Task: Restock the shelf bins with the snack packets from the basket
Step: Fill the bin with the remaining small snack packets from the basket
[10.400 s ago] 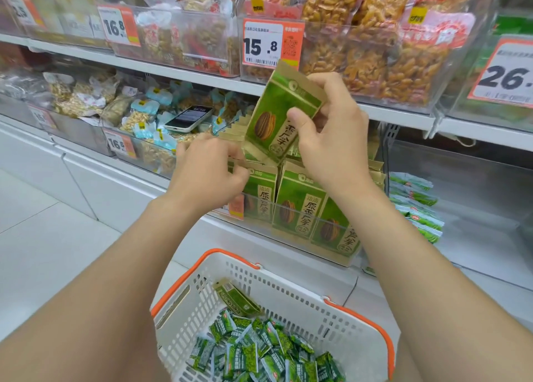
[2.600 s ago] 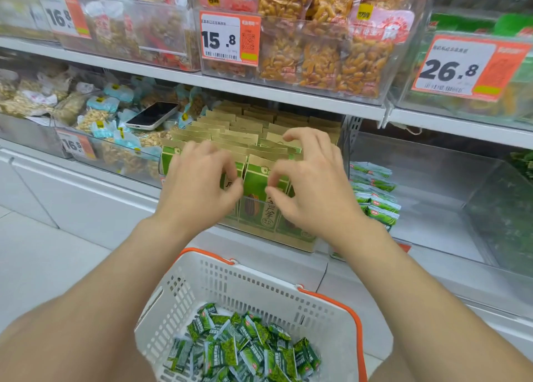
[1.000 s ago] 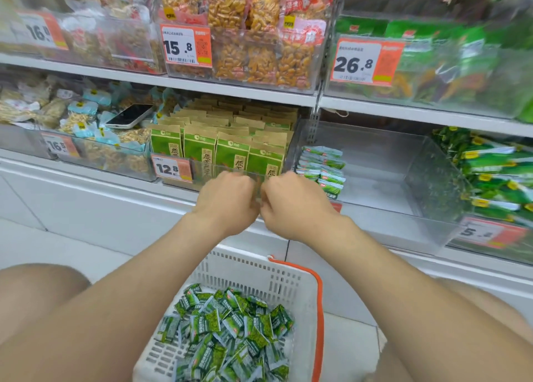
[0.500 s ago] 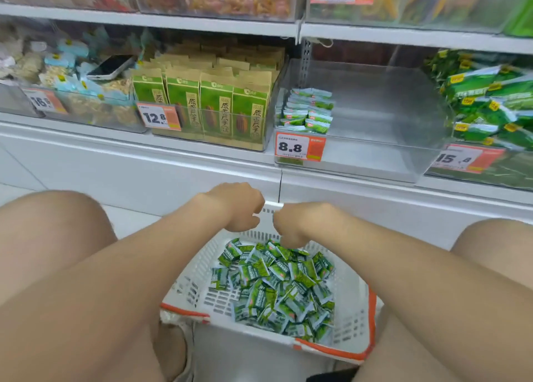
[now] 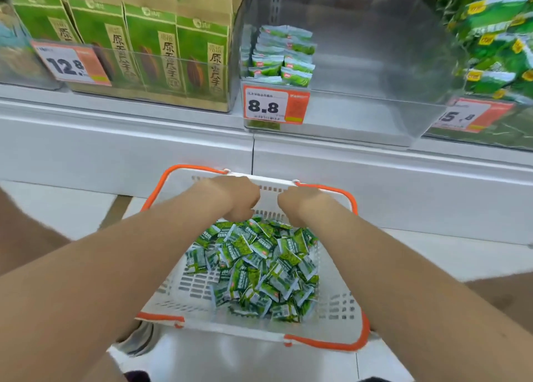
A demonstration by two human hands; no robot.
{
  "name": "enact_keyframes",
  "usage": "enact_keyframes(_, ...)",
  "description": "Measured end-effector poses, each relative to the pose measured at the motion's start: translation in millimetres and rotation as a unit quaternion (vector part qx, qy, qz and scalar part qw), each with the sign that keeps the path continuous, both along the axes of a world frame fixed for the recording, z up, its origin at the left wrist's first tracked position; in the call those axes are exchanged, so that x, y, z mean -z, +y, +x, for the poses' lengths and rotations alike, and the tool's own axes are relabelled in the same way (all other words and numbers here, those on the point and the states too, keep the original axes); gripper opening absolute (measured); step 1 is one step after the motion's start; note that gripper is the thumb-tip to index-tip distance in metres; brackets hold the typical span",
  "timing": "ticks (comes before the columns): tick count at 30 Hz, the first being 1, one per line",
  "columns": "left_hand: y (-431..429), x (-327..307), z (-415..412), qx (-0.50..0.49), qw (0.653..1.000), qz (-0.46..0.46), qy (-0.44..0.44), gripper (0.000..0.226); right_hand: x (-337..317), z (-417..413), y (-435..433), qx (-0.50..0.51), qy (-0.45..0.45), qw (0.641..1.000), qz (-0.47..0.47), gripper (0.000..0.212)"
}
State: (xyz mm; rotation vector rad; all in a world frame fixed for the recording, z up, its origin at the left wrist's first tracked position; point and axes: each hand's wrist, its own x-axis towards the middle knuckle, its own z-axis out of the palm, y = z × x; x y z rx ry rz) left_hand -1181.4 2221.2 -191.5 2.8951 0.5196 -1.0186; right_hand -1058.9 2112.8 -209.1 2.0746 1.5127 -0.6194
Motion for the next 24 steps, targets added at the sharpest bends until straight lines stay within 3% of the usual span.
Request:
enact_keyframes(3, 8.9, 11.7, 13.9, 0.012, 0.999, 0.019, 0.032, 0.019, 48.7, 14.2, 1.5, 0.083, 0.068, 0.994, 0.030, 0.018)
enact_keyframes(7, 13.3, 12.0, 36.7, 0.025, 1.000, 0.018, 0.006, 0.024, 99.9, 19.9, -10.9, 0.068, 0.091, 0.993, -0.031, 0.013)
enact_keyframes(13, 9.8, 12.0, 50.0, 0.031, 0.999, -0.013, -0.027, 0.013, 138.9, 9.2, -48.6, 0.121, 0.149, 0.981, -0.031, 0.075)
enact_keyframes(15, 6.9, 14.8, 45.7, 0.032, 0.999, -0.018, -0.033, 0.010, 155.9, 3.8, -63.5, 0.137, 0.151, 0.979, -0.027, 0.081)
enact_keyframes(17, 3.2, 21.2, 39.2, 0.026, 0.998, -0.039, -0.031, 0.012, 169.8, -1.5, -70.5, 0.141, 0.132, 0.981, -0.009, 0.064)
enact_keyframes(20, -1.8, 32.4, 30.4, 0.002, 0.996, -0.091, -0.023, 0.024, 171.8, -7.1, -72.4, 0.167, 0.128, 0.977, 0.036, 0.010)
enact_keyframes(22, -3.9, 33.7, 28.1, -0.006, 0.993, -0.109, -0.034, 0.027, 166.7, -6.3, -71.3, 0.205, 0.152, 0.963, 0.082, 0.017)
enact_keyframes(24, -3.6, 29.5, 28.8, -0.010, 0.992, -0.117, -0.046, 0.027, 151.1, -1.5, -68.9, 0.254, 0.192, 0.935, 0.158, 0.009)
